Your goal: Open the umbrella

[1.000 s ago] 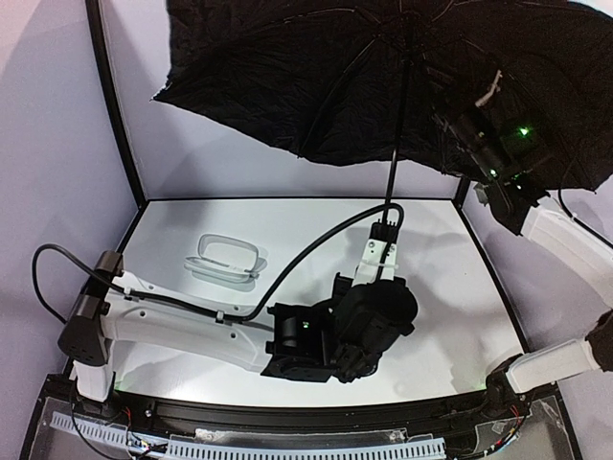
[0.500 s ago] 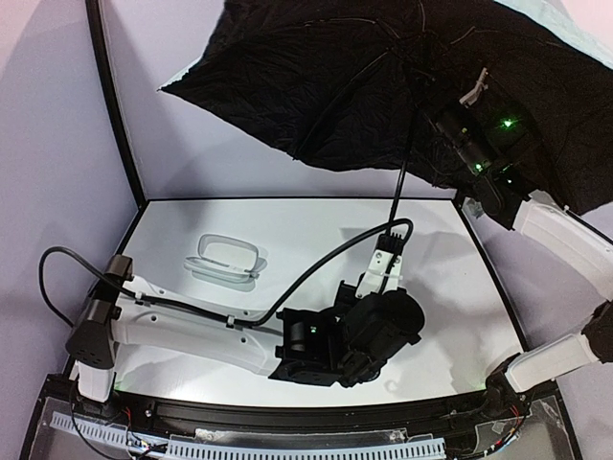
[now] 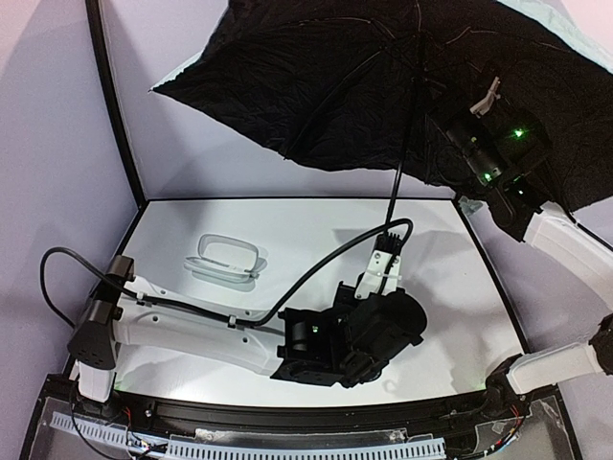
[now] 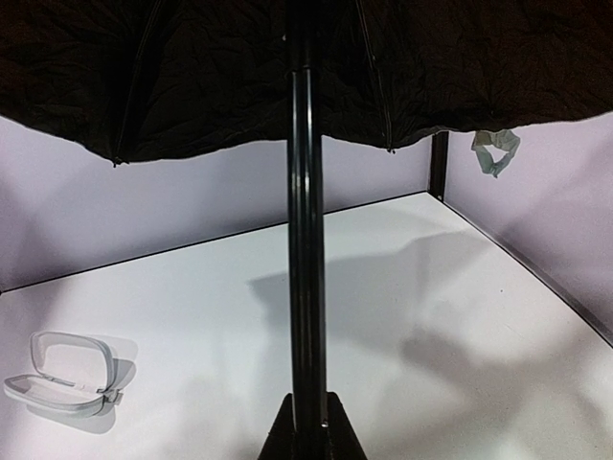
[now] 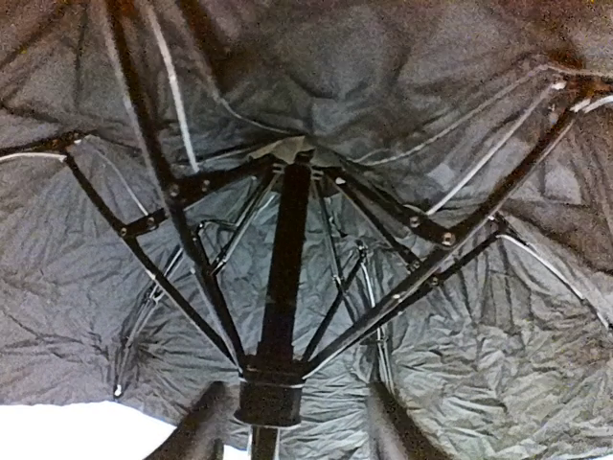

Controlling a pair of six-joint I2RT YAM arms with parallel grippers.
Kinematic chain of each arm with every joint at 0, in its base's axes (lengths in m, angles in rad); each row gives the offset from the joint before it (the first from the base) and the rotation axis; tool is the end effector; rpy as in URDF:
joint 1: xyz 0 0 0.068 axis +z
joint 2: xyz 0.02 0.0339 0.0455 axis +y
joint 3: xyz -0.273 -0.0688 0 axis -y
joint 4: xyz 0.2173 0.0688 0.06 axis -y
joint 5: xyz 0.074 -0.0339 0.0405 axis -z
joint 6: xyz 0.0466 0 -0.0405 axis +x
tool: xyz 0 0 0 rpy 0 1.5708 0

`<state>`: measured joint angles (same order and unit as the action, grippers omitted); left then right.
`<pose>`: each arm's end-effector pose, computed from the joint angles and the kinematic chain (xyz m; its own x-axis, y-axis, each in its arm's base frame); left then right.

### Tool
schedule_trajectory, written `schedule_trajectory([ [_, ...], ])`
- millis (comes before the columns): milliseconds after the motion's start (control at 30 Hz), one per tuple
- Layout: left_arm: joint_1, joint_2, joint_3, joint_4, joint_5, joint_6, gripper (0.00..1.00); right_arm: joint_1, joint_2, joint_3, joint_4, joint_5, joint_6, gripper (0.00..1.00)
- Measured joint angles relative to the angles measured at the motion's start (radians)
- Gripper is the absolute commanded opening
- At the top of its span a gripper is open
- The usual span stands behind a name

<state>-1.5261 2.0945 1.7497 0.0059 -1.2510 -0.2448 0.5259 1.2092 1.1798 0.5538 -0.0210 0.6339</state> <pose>0.0650 -0.4625 0.3035 -0.0808 0.1020 -0.9915 0.2623 0.9619 0.0776 0.2129 0.1247 0.4828 0.0423 0.7093 -0.7037 -0.6735 0.5405 0.5042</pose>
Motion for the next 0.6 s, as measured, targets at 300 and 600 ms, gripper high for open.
schedule_trajectory([
  [300,0.0,0.0,0.001,-0.012,0.0,-0.003,0.01,0.004,0.018,0.047,-0.046,0.0,-0.016,0.33],
  [600,0.007,0.0,0.003,-0.015,0.007,-0.008,0.01,0.013,0.045,0.102,-0.102,-0.005,-0.017,0.01],
])
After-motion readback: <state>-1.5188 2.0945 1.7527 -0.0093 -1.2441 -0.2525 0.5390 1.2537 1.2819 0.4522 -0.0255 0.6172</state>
